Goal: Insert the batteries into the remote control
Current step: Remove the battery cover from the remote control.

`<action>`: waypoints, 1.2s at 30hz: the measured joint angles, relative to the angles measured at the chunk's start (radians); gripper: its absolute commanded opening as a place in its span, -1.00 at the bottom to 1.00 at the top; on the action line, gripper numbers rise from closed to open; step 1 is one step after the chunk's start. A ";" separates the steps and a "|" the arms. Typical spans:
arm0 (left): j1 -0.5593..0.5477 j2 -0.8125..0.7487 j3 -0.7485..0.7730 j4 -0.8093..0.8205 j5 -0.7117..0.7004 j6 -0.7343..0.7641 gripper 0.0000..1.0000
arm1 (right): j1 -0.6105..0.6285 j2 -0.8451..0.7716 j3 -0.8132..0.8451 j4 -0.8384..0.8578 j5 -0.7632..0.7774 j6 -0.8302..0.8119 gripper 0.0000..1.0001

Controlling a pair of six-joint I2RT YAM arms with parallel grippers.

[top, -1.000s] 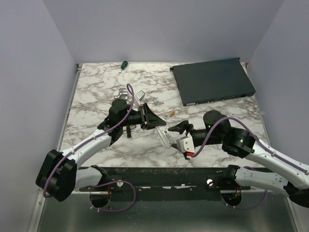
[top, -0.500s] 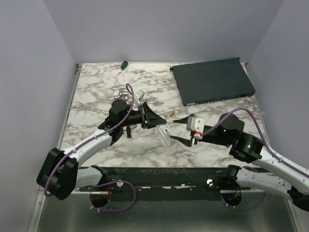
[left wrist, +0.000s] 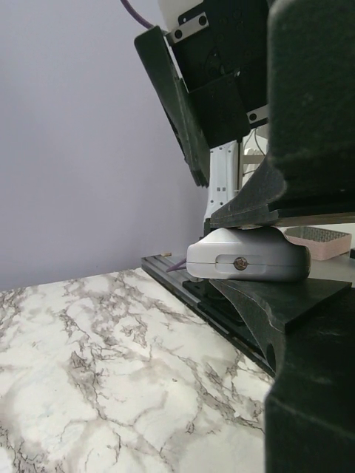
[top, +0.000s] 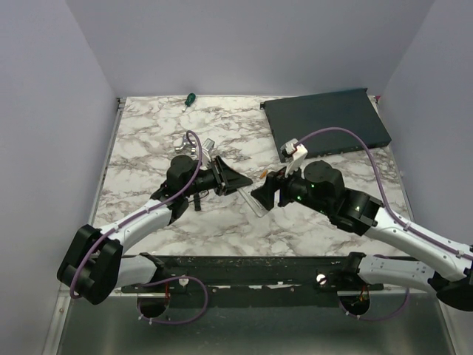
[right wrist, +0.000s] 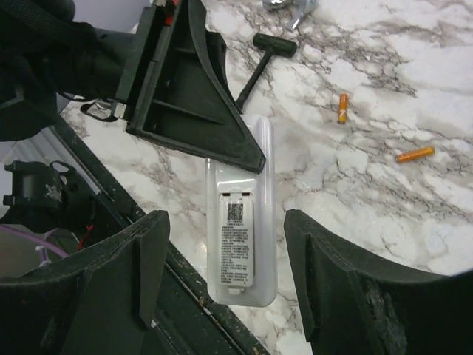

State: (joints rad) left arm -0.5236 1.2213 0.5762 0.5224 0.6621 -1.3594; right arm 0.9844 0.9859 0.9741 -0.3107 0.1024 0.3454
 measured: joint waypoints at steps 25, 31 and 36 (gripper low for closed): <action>0.006 0.000 0.000 -0.008 -0.008 0.000 -1.00 | 0.000 0.076 -0.012 -0.096 -0.045 -0.006 0.11; 0.008 0.002 0.000 -0.009 -0.007 0.000 -1.00 | 0.000 0.090 -0.011 -0.103 -0.058 -0.024 0.06; 0.014 0.004 0.000 -0.020 -0.007 0.000 -1.00 | 0.005 0.108 0.001 -0.119 -0.059 -0.035 0.10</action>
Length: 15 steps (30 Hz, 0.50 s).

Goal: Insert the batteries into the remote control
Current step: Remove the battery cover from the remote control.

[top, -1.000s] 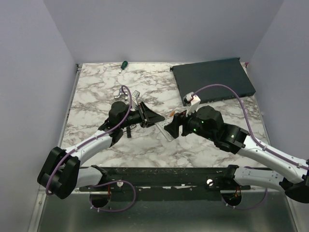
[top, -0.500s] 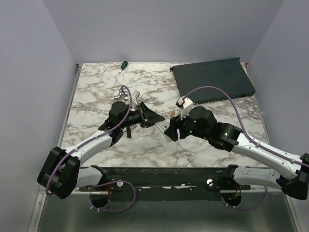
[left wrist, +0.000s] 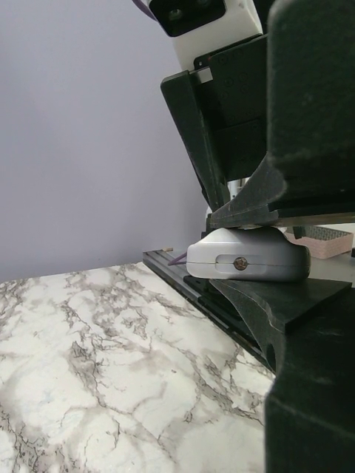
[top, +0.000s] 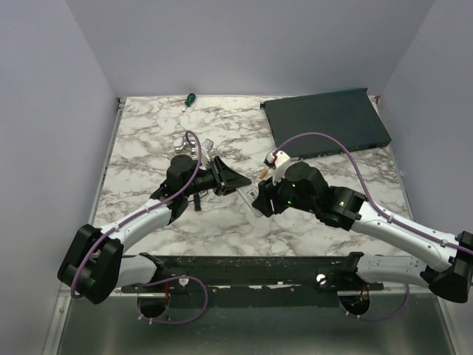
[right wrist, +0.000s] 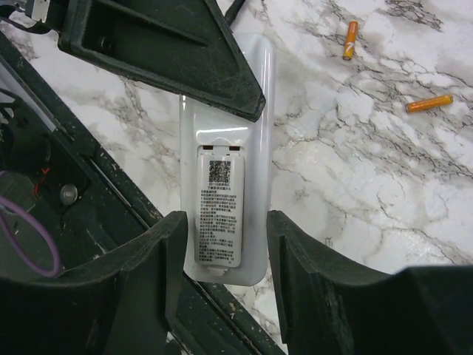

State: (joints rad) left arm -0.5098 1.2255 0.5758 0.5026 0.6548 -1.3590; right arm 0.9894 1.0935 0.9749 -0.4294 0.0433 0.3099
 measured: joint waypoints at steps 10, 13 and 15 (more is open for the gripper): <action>0.007 0.000 0.000 -0.008 0.001 0.001 -1.00 | 0.013 0.008 0.006 -0.032 0.000 -0.020 -0.08; 0.009 0.000 -0.001 -0.019 0.001 0.003 -1.00 | 0.015 0.011 0.006 -0.031 -0.001 -0.023 -0.20; 0.011 0.000 -0.001 -0.024 0.001 0.005 -1.00 | 0.019 0.013 0.008 -0.031 -0.002 -0.024 -0.26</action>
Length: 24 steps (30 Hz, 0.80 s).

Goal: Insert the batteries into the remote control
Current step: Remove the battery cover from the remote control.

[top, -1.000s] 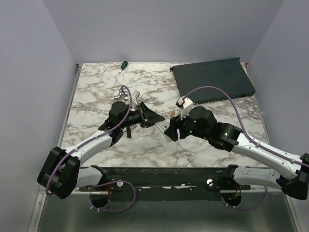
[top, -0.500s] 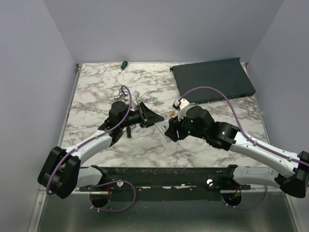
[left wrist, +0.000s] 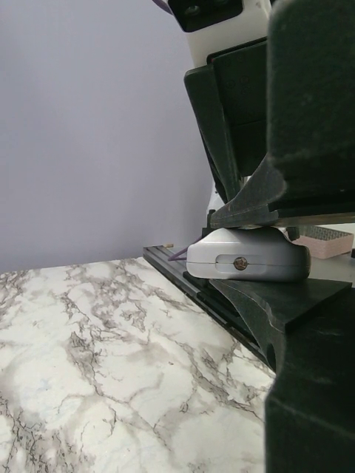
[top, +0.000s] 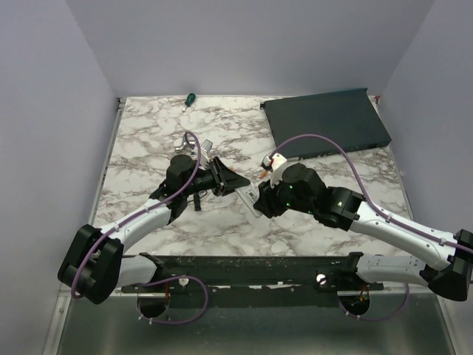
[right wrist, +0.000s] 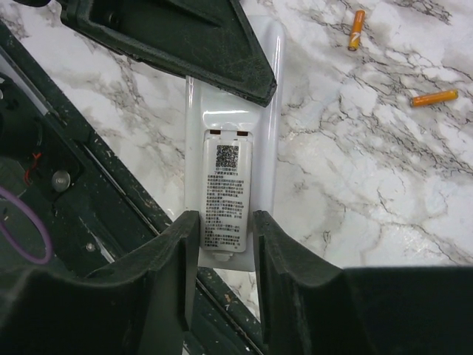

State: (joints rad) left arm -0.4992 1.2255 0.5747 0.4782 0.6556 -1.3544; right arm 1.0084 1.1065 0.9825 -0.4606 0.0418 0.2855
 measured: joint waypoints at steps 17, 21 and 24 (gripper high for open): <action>0.015 -0.003 -0.001 -0.034 -0.013 0.041 -1.00 | 0.006 -0.038 0.010 -0.003 0.014 0.012 -0.38; 0.040 -0.016 -0.001 -0.108 -0.031 0.089 -1.00 | 0.007 -0.081 0.010 0.002 0.035 0.025 -0.38; 0.064 -0.031 -0.001 -0.156 -0.040 0.118 -1.00 | 0.007 -0.092 0.009 0.005 0.057 0.036 -0.38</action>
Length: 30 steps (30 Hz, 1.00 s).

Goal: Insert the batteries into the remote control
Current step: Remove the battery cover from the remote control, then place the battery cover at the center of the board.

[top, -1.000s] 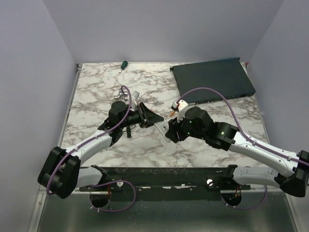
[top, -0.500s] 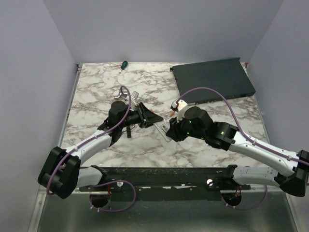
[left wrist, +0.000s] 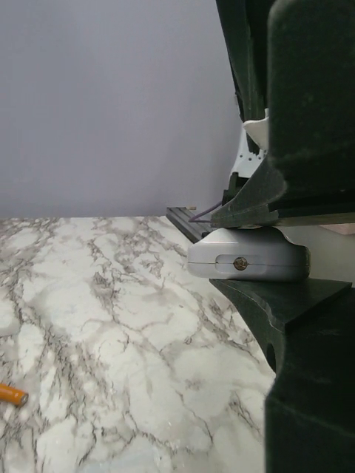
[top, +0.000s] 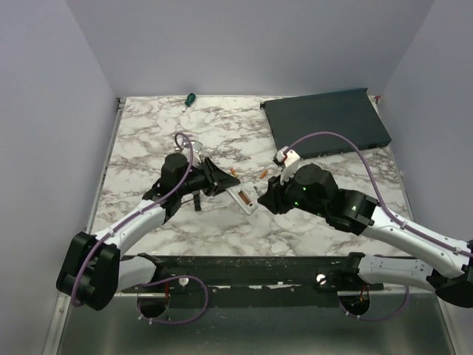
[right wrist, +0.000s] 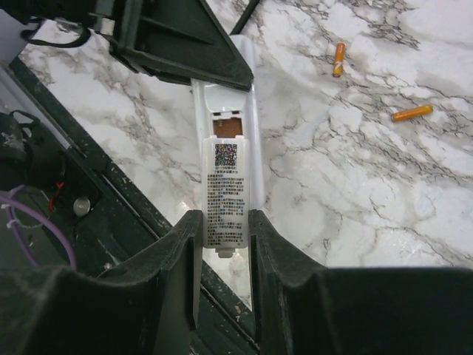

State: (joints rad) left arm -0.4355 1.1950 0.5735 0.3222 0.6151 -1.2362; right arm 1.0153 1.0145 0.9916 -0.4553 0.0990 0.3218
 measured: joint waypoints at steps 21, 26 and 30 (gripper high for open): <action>0.271 -0.301 0.058 -0.444 -0.099 0.268 -1.00 | 0.000 0.414 -0.118 -0.004 0.149 0.155 -0.21; 0.272 -0.301 0.056 -0.444 -0.092 0.268 -1.00 | 0.000 0.472 -0.122 0.006 0.146 0.174 0.03; 0.272 -0.301 0.056 -0.444 -0.083 0.268 -1.00 | 0.000 0.497 -0.124 0.010 0.135 0.175 0.10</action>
State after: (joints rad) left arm -0.1635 0.8944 0.6296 -0.1215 0.5323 -0.9680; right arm 1.0153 1.5116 0.8677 -0.4458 0.2337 0.4969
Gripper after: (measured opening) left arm 0.274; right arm 0.529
